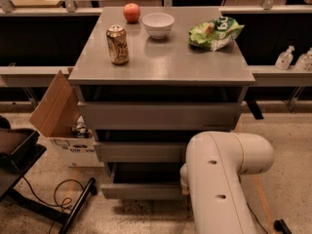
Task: Open bottom drawer
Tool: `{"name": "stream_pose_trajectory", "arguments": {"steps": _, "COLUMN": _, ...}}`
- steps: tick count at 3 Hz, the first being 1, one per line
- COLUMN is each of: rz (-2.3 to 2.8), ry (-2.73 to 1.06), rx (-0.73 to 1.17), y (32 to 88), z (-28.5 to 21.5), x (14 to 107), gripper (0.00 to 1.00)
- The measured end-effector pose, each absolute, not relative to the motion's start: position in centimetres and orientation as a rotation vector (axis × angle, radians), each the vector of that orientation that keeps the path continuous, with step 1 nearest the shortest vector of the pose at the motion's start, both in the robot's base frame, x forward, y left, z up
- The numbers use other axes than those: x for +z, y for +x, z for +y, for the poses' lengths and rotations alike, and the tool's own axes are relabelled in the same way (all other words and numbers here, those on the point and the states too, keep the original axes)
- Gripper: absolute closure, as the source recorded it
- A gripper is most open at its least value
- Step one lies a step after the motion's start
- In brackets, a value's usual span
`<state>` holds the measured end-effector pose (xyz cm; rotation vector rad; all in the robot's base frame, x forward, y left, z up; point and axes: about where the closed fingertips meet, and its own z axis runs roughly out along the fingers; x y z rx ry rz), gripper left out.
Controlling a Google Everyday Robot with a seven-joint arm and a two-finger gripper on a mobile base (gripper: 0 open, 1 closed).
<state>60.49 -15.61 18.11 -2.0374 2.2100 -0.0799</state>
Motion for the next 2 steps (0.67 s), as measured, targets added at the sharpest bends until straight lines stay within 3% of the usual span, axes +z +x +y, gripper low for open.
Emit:
{"name": "stream_pose_trajectory", "arguments": {"steps": 1, "rz": 2.210, "ry": -2.037, "rx": -0.080, "y": 60.49, "z": -15.61, "x": 18.60, "gripper": 1.00}}
{"name": "stream_pose_trajectory", "arguments": {"steps": 2, "rz": 2.210, "ry": -2.037, "rx": -0.080, "y": 60.49, "z": -15.61, "x": 18.60, "gripper": 1.00}}
